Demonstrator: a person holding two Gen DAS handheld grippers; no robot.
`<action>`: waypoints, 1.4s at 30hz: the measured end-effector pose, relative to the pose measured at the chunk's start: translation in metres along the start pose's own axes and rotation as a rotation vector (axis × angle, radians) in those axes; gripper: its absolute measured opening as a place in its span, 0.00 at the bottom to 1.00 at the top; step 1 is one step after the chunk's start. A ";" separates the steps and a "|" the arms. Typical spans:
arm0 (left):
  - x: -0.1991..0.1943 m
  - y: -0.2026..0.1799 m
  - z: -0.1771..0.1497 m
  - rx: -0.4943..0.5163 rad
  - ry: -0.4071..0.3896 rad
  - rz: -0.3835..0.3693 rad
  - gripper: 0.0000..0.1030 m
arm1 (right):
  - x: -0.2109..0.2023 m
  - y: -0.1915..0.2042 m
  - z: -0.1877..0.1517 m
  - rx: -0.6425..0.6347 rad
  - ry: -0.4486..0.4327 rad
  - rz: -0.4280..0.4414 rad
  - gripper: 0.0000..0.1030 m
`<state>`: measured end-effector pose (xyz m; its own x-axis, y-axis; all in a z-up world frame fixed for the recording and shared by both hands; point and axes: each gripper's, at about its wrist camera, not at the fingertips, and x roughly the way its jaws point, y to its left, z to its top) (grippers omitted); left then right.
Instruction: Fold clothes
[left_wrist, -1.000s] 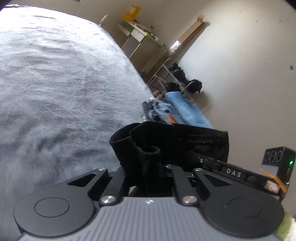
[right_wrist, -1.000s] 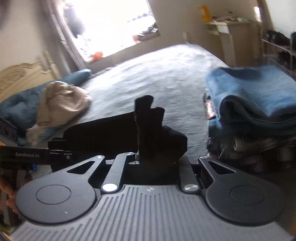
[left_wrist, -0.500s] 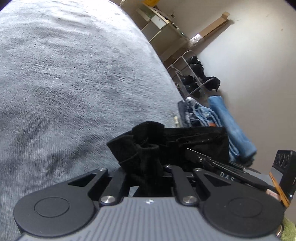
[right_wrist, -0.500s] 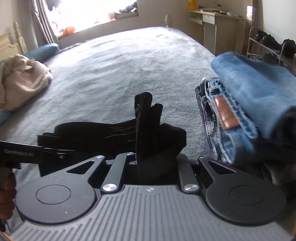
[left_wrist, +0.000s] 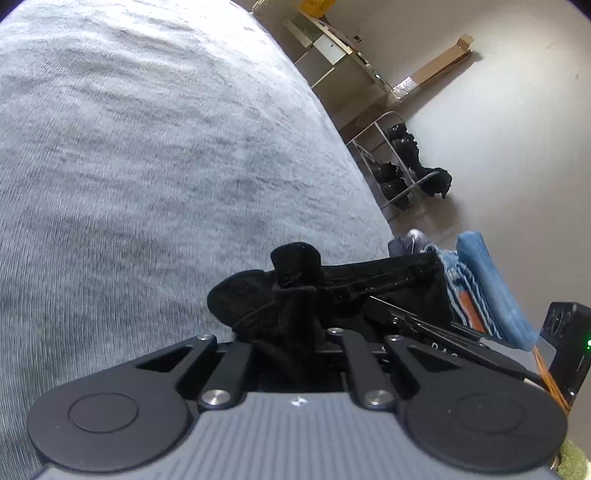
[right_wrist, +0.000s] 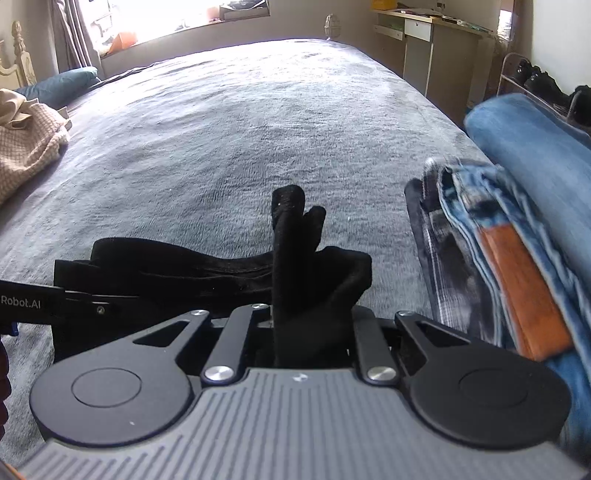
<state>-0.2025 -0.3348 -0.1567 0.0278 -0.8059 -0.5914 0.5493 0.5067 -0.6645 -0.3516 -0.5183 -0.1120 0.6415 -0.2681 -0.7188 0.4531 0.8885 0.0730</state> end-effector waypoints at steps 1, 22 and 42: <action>0.001 0.001 0.002 -0.001 -0.004 -0.005 0.07 | 0.002 -0.001 0.003 0.004 -0.004 0.003 0.11; 0.000 0.026 0.025 -0.064 -0.047 0.017 0.22 | 0.027 -0.011 0.018 0.032 -0.049 -0.005 0.60; -0.034 -0.037 0.004 0.101 -0.108 0.185 0.41 | -0.044 0.051 0.018 -0.379 -0.135 -0.182 0.14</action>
<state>-0.2202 -0.3270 -0.1104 0.2218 -0.7327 -0.6434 0.6070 0.6202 -0.4970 -0.3460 -0.4680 -0.0644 0.6589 -0.4570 -0.5975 0.3235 0.8893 -0.3234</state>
